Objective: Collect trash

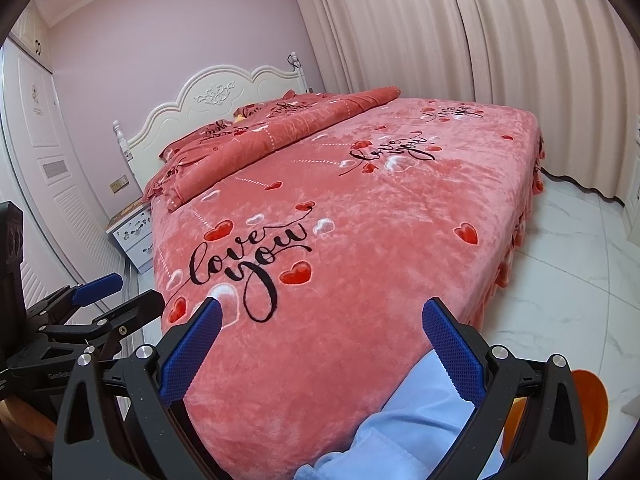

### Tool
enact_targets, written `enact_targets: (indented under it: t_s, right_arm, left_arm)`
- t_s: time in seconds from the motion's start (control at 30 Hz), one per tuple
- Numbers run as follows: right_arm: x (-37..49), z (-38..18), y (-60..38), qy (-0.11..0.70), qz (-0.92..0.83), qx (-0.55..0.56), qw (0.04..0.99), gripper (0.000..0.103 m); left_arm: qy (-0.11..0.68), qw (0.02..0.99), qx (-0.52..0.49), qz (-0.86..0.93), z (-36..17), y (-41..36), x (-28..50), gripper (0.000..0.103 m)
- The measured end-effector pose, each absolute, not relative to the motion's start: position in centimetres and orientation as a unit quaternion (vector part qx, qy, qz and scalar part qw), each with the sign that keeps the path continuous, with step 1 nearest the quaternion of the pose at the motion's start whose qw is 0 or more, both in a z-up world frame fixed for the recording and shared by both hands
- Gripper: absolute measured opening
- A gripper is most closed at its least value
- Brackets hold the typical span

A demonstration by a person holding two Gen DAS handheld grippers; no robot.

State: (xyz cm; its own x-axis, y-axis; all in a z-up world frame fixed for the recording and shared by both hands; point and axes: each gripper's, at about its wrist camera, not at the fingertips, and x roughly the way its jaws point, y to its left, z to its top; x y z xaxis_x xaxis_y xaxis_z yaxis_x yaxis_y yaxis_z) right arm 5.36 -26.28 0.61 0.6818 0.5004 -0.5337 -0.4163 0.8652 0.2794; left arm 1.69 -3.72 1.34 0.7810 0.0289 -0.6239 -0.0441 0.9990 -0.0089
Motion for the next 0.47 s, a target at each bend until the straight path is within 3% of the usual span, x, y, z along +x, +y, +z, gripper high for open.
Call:
enact_targets:
  t_s: [0.47]
  right_arm:
    - [5.43, 0.41, -26.08, 0.315, 0.25, 0.069, 0.913, 0.098]
  left_arm:
    - [0.34, 0.94, -0.02, 0.024, 1.08, -3.2, 1.88, 0.098]
